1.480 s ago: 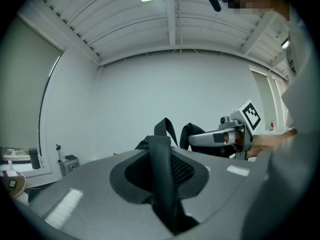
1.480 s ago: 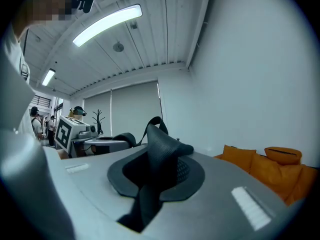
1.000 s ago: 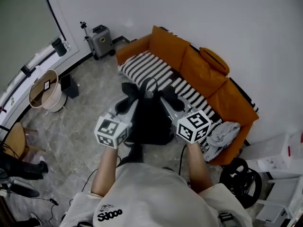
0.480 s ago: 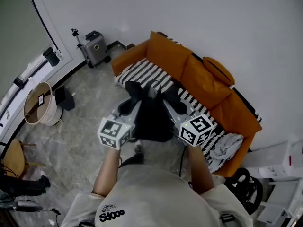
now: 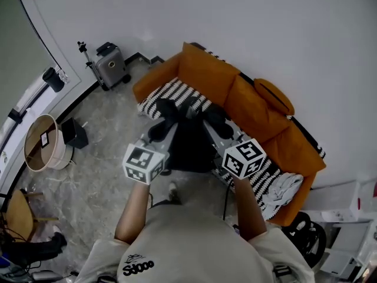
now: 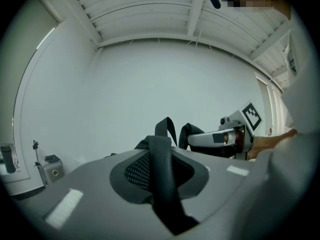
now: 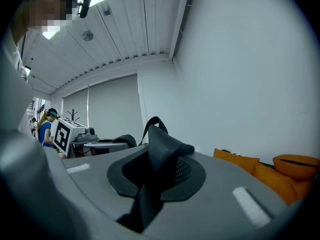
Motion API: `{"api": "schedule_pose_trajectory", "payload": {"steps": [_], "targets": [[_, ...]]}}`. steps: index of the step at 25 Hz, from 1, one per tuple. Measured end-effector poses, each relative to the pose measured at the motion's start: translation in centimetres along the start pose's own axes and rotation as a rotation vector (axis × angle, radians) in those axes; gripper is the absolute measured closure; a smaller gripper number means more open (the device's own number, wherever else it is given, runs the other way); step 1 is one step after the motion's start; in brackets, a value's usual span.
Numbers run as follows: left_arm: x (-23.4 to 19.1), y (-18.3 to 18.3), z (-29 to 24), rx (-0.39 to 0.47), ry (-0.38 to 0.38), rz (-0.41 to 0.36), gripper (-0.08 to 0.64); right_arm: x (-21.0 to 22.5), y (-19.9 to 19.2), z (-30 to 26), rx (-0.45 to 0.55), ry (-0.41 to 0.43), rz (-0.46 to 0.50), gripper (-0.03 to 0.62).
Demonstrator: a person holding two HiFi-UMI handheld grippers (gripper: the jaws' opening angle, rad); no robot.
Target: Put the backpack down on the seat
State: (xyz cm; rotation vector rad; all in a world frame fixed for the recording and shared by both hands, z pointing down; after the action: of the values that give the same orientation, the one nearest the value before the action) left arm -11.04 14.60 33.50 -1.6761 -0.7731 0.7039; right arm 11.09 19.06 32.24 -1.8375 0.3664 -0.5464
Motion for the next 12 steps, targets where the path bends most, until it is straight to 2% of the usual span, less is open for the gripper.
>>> {"api": "schedule_pose_trajectory", "payload": {"steps": [5,12], "targets": [[-3.8,0.3,-2.2,-0.008,-0.021,0.006,0.495,1.4,0.7,-3.6,0.005,-0.041,-0.005,0.545],[-8.4,-0.1,-4.0,-0.027,-0.055,0.018,0.495,2.7,1.3,-8.2,-0.012,-0.05,-0.022,0.551]]}}
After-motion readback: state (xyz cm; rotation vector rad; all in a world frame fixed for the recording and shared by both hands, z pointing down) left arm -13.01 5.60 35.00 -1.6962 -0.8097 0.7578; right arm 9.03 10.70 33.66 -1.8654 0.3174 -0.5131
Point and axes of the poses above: the fingertips, and each gripper's own axes: z backward along the fingers, x to its right, y out of its top, the point moved 10 cm from there along z, backward along the fingers, and after that the axes turned 8 degrees about -x, right-handed, at the moved point
